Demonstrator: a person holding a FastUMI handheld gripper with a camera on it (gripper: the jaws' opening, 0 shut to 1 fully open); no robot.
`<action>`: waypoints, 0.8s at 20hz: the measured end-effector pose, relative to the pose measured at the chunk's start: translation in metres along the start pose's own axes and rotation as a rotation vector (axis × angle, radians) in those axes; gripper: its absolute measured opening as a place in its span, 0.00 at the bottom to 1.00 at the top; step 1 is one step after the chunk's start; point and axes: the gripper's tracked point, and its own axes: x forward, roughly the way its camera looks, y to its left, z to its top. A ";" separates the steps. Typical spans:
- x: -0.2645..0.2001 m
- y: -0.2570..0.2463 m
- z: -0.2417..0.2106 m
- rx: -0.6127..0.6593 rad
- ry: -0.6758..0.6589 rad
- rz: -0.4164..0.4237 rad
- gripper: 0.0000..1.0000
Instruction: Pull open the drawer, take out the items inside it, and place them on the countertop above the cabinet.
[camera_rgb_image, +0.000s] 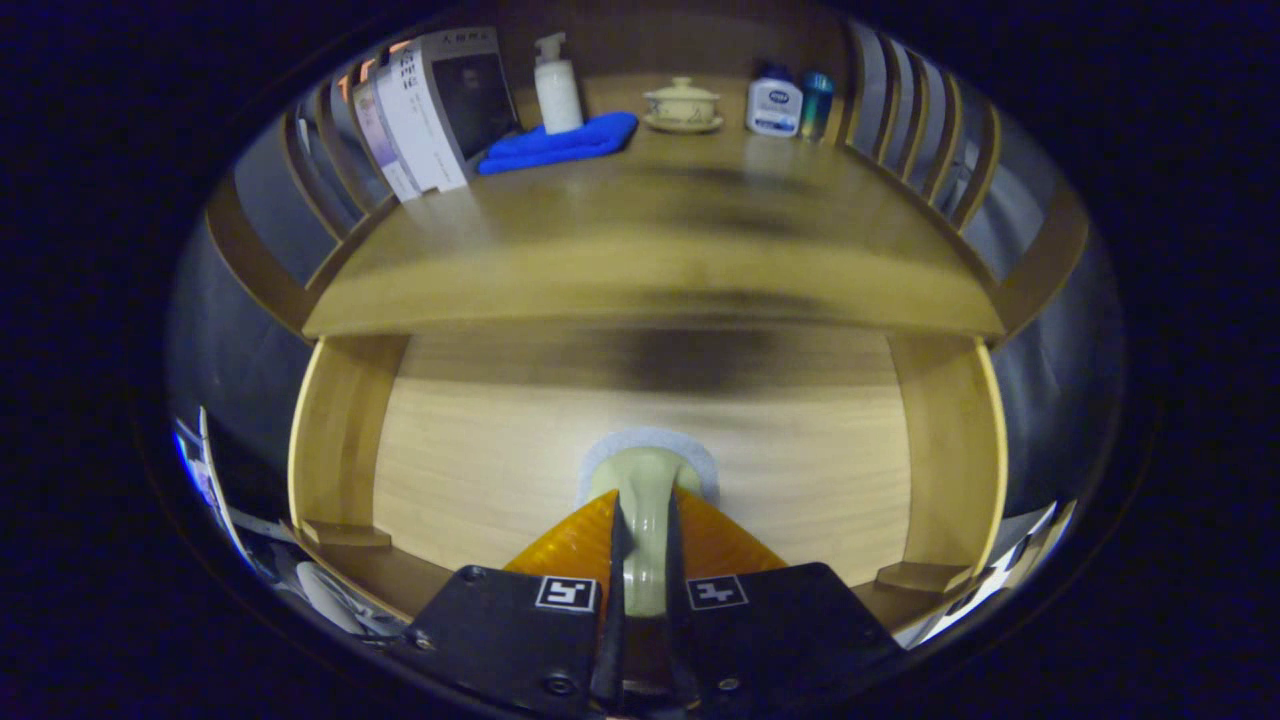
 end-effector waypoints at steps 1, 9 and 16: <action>-0.008 0.001 0.007 -0.009 -0.019 -0.001 0.20; -0.052 0.003 0.090 0.032 -0.142 0.019 0.20; -0.031 -0.005 0.149 0.091 -0.123 0.004 0.19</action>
